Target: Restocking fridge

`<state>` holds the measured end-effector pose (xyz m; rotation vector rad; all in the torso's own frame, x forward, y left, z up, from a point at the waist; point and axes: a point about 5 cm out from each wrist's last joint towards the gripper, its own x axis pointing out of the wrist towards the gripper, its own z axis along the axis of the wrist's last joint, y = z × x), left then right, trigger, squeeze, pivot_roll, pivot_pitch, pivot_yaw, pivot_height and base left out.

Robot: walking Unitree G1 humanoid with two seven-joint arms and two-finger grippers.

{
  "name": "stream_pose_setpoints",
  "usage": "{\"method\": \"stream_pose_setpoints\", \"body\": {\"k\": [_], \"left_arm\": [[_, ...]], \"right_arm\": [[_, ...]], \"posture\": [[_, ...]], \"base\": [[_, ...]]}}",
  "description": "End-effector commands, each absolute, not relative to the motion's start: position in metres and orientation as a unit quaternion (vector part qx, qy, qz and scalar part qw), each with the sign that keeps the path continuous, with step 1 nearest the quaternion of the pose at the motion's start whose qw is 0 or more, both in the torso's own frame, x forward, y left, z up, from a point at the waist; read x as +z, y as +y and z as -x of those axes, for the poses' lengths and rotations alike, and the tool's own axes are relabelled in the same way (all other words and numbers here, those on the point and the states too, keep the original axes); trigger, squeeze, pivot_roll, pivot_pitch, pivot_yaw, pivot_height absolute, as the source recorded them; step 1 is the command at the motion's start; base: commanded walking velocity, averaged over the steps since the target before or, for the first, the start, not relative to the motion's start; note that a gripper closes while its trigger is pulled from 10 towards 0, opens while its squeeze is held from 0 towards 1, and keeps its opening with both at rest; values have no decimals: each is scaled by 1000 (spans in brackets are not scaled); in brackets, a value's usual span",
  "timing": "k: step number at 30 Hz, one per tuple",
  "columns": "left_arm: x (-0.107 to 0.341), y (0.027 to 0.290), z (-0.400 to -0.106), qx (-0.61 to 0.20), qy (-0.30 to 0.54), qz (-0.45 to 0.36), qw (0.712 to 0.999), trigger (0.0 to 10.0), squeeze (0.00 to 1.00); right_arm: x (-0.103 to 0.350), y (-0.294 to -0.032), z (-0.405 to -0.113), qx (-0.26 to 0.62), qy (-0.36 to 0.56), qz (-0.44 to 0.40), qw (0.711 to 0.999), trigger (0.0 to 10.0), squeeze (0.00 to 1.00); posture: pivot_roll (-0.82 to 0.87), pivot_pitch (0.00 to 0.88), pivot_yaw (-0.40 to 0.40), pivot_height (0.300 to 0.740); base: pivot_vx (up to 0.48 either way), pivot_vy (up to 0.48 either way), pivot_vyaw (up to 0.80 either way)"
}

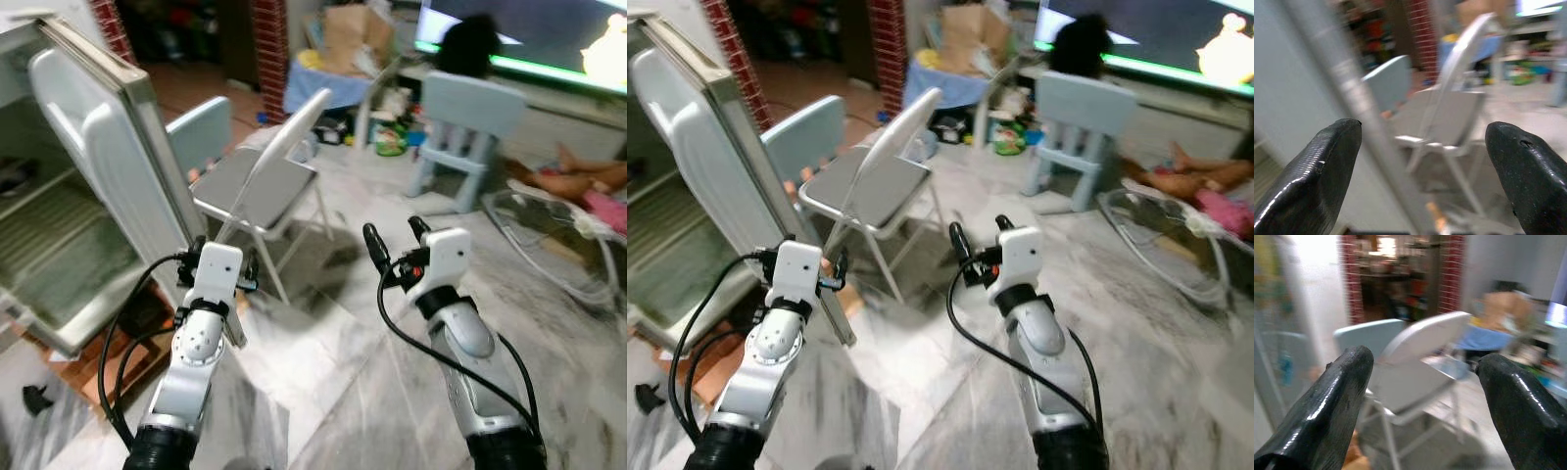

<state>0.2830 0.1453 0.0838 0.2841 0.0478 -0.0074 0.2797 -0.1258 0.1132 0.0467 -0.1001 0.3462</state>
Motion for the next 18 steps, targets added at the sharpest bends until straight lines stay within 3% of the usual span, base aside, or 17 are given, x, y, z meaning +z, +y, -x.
{"method": "stream_pose_setpoints", "body": {"k": [1,13,18], "left_arm": [[80,160,-283,37,44,-138,989,10000,0],[76,167,-279,67,63,-126,988,10000,0],[71,176,-277,84,70,-141,984,10000,0]], "right_arm": [[117,-113,-280,203,-56,-30,977,10000,0],[113,-113,-278,209,-50,-30,976,10000,0],[111,-114,-276,205,-48,-39,977,10000,0]], "posture": [[71,0,9,740],[67,0,13,740],[62,0,15,740]], "base": [[0,0,700],[0,0,661],[0,0,178]]}}
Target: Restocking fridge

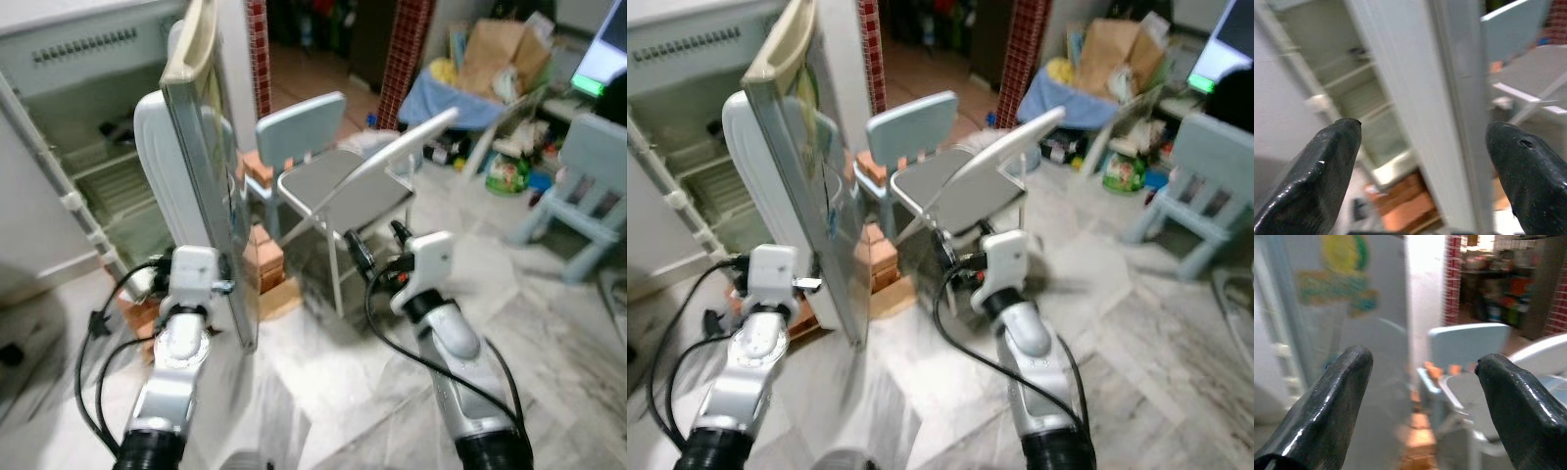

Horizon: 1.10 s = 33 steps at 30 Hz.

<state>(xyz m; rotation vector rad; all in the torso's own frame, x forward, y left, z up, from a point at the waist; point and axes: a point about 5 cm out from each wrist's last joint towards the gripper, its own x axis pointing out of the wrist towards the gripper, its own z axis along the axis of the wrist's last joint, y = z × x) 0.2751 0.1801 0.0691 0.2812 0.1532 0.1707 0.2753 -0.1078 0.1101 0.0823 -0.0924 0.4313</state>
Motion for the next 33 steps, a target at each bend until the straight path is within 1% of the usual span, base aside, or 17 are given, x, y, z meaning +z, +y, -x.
{"method": "stream_pose_setpoints", "body": {"k": [1,9,12,18,21,24,30,33], "left_arm": [[71,180,-277,95,73,-145,982,10000,0],[74,182,-277,96,66,-119,986,10000,0],[72,179,-273,85,70,-107,988,10000,0],[77,174,-277,78,58,-89,991,10000,0],[83,168,-279,70,48,-94,992,10000,0],[82,165,-279,57,55,-83,993,10000,0],[84,161,-276,28,44,-76,996,10000,0],[85,161,-275,22,41,-73,996,10000,0]], "right_arm": [[111,-115,-276,201,-47,-36,978,10000,0],[108,-122,-276,185,-38,-30,982,10000,0],[108,-116,-271,204,-51,-3,978,10000,0],[108,-114,-271,201,-49,-21,978,10000,0],[108,-116,-272,195,-48,-28,979,10000,0],[105,-119,-273,180,-39,-40,982,10000,0],[100,-126,-277,149,-22,-30,988,10000,0],[99,-127,-277,146,-19,-31,989,10000,0]], "posture": [[62,0,15,740],[60,0,18,740],[52,0,23,740],[56,0,25,740],[57,0,23,740],[57,0,23,740],[64,0,23,740],[64,0,23,740]], "base": [[0,0,0],[0,0,0],[0,0,800],[0,0,800],[0,0,785],[0,0,160],[0,480,0],[0,480,0]]}}
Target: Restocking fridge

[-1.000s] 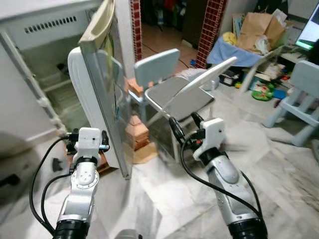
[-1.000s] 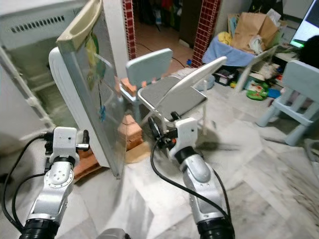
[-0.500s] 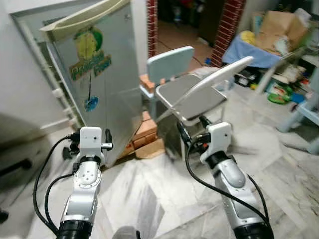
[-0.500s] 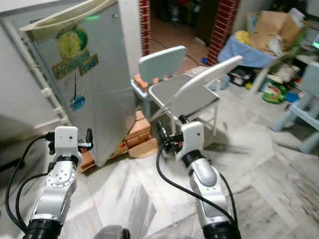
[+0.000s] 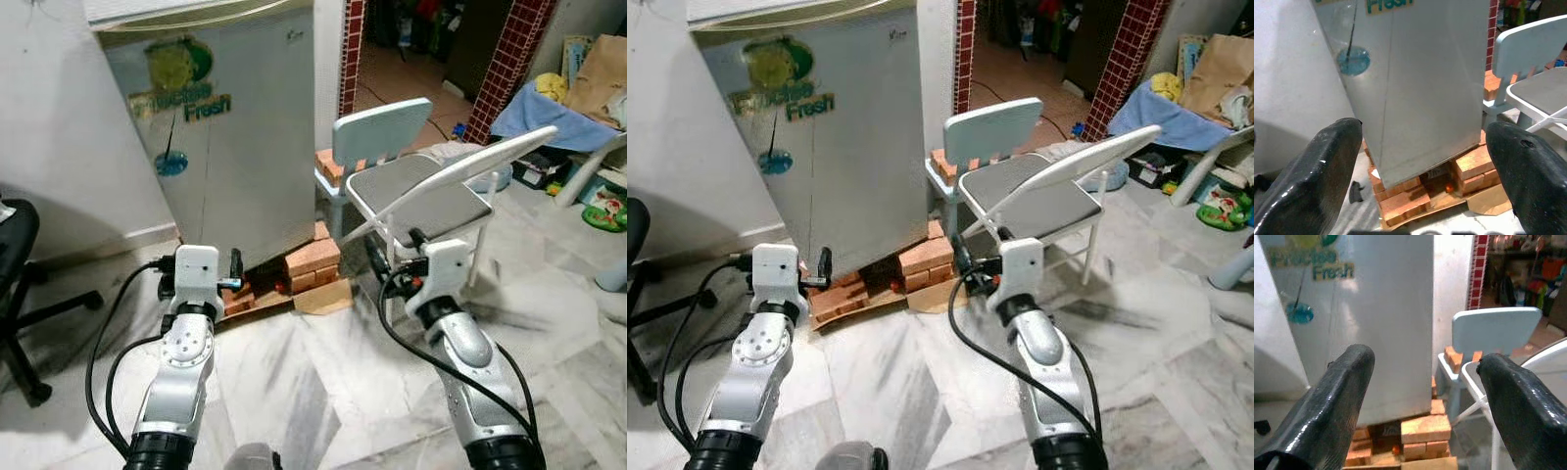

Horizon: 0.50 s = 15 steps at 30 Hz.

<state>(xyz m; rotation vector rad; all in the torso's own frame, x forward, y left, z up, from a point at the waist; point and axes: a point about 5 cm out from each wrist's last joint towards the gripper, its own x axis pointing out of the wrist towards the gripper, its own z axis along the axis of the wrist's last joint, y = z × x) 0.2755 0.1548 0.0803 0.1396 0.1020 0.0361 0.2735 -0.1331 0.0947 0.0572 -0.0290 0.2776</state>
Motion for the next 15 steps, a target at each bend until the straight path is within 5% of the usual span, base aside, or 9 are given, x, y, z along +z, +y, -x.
{"method": "stream_pose_setpoints", "body": {"k": [1,15], "left_arm": [[85,162,-275,19,43,-64,997,10000,0],[79,171,-271,-6,51,-52,997,10000,0]], "right_arm": [[98,-127,-277,145,-17,-34,989,10000,0],[94,-129,-274,125,-4,-30,992,10000,0]], "posture": [[64,0,22,740],[54,0,22,740]], "base": [[0,480,0],[0,480,0]]}}
